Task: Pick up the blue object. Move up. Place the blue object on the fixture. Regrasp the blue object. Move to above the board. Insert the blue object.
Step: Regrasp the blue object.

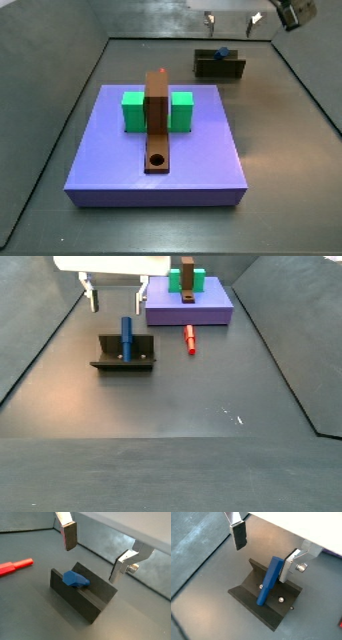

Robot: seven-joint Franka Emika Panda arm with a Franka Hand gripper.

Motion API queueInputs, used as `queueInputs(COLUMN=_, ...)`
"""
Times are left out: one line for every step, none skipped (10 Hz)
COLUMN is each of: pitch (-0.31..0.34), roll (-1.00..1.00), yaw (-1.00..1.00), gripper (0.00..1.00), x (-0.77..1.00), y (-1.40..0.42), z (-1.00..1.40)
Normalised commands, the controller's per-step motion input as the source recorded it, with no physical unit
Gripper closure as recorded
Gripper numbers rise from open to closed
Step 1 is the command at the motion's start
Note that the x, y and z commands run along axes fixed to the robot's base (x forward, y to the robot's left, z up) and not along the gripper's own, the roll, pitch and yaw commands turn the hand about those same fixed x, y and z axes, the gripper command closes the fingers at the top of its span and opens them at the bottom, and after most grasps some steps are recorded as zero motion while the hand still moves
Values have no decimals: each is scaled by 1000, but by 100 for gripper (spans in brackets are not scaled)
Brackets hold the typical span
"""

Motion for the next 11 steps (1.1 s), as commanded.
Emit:
queueInputs(pitch=-6, roll=1000, yaw=314, gripper=0, x=0, y=-317, z=-189)
queueInputs(pitch=0, roll=1000, yaw=306, gripper=0, x=0, y=-277, z=-114)
queueInputs(pitch=0, roll=1000, yaw=260, gripper=0, x=0, y=-226, z=0)
queueInputs(pitch=0, roll=1000, yaw=223, gripper=0, x=20, y=-231, z=-91)
queueInputs(pitch=0, roll=1000, yaw=214, gripper=0, x=169, y=-223, z=-111)
queueInputs(pitch=0, roll=1000, yaw=223, gripper=0, x=217, y=-229, z=-131)
queueInputs(pitch=0, roll=1000, yaw=229, gripper=0, x=209, y=-231, z=-200)
queueInputs(pitch=0, roll=1000, yaw=209, gripper=0, x=266, y=-183, z=-134)
queueInputs(pitch=83, roll=1000, yaw=157, gripper=0, x=271, y=-149, z=-123)
queueInputs(pitch=177, roll=1000, yaw=0, gripper=0, x=29, y=-23, z=-206)
queueInputs(pitch=80, roll=523, yaw=0, gripper=0, x=-160, y=0, z=-143)
